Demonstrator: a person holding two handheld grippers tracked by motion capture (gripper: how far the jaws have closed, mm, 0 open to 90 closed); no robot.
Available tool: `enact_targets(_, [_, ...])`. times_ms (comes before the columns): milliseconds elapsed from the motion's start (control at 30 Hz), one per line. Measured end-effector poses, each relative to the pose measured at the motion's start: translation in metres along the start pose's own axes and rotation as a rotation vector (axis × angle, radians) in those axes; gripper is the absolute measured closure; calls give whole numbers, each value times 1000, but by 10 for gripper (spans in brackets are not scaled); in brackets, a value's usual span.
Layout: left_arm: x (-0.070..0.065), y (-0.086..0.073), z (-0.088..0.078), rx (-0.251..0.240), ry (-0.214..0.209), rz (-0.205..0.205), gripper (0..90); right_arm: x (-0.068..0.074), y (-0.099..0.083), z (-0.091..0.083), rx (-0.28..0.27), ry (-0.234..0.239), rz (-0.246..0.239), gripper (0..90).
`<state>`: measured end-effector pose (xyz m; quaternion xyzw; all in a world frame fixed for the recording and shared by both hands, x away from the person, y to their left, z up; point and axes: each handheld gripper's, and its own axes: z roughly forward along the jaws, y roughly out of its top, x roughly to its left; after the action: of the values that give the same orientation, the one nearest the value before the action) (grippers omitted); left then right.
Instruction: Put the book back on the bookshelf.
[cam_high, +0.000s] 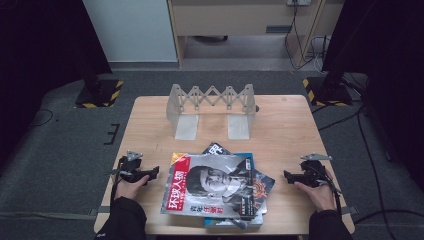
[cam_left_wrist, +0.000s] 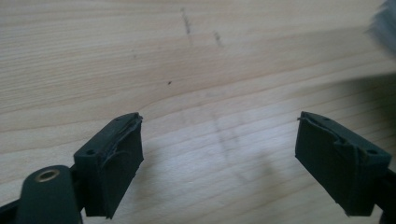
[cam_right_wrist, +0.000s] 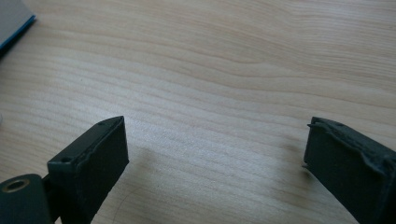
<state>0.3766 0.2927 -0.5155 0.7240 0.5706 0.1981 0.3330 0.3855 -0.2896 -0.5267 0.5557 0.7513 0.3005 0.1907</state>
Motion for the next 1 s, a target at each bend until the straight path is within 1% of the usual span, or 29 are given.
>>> enact_targets(33, [-2, 0, -3, -12, -11, -24, 140, 0, 1, -2, -6, -6, 3, 68])
enact_targets(67, [-3, 1, -6, -18, -22, -33, 141, 0, 2, -4, -11, -4, 6, 72])
enact_targets(100, [-4, 2, -9, -30, -26, -37, 144, 0, 3, -5, -16, -2, 14, 72])
enact_targets(133, [-5, 2, -12, -36, -21, -39, 145, 3, 4, -9, -32, 9, 25, 74])
enact_targets(167, [-5, 3, -14, -43, -24, -40, 147, 4, 6, -11, -39, 14, 22, 74])
enact_targets(200, [-6, 3, -17, -52, -36, -47, 146, 6, 7, -13, -45, 21, 35, 74])
enact_targets(233, [-6, 3, -17, -52, -36, -47, 147, 6, 7, -13, -45, 21, 35, 74])
enact_targets(267, [-7, 3, -19, -59, -36, -46, 147, 7, 8, -15, -59, 26, 33, 77])
enact_targets(300, [-9, 5, -21, -65, -46, -45, 150, 11, 10, -20, -76, 36, 61, 82])
enact_targets(367, [-11, 5, -23, -69, -50, -40, 151, 16, 12, -24, -89, 43, 79, 86])
enact_targets(433, [-15, 6, -26, -82, -59, -35, 151, 18, 13, -26, -97, 41, 79, 88])
enact_targets(467, [-17, 7, -28, -87, -66, -31, 153, 22, 15, -29, -115, 49, 77, 92])
enact_targets(500, [-19, 7, -29, -89, -73, -23, 153, 22, 15, -29, -115, 49, 77, 92])
enact_targets(567, [-22, 8, -32, -93, -85, -18, 156, 28, 19, -32, -123, 47, 74, 93])
enact_targets(700, [-27, 7, -37, -101, -99, -11, 157, 31, 22, -34, -133, 48, 74, 94])
enact_targets(733, [-28, 7, -38, -104, -103, -9, 160, 32, 25, -36, -144, 47, 74, 94])
enact_targets(833, [-31, 6, -44, -116, -118, -9, 162, 34, 28, -42, -157, 58, 86, 95])
enact_targets(900, [-32, 5, -46, -121, -121, -10, 163, 35, 29, -44, -164, 59, 85, 95])
enact_targets(933, [-33, 5, -47, -128, -126, -11, 169, 38, 31, -48, -181, 67, 81, 95])
enact_targets(1000, [-34, 4, -49, -134, -133, -9, 170, 39, 32, -50, -185, 70, 83, 96])
